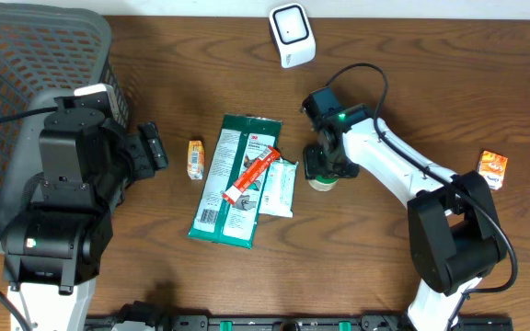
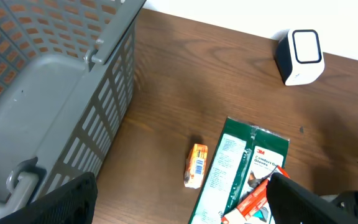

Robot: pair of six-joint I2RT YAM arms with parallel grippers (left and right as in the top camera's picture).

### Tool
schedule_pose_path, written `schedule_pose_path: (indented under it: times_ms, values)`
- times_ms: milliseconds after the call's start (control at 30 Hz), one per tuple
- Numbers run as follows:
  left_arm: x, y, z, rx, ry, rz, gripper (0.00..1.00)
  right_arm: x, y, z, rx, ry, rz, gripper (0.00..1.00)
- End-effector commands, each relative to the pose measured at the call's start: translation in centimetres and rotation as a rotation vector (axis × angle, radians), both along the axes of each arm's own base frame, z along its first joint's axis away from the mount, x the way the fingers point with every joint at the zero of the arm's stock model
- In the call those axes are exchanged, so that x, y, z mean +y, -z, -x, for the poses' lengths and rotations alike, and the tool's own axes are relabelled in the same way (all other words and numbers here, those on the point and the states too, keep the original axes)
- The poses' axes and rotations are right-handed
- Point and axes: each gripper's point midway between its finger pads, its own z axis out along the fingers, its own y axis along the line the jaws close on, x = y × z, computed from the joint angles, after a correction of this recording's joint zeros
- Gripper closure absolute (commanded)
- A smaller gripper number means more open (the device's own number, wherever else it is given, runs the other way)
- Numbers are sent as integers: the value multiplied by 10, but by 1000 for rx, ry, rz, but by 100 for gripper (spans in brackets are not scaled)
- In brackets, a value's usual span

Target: Scan the item barcode

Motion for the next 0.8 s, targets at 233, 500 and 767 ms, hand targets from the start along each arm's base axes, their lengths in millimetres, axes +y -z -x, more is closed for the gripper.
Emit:
schedule_pose_path:
  times_ms: [233, 500, 767]
  values:
    - [3, -4, 0, -11, -14, 2, 13, -7, 0, 3, 21, -104, 22, 14]
    - [3, -4, 0, -11, -14, 2, 13, -6, 0, 4, 23, -65, 19, 50]
    - [3, -4, 0, -11, -14, 2, 13, 4, -1, 0, 29, 216, -48, 36]
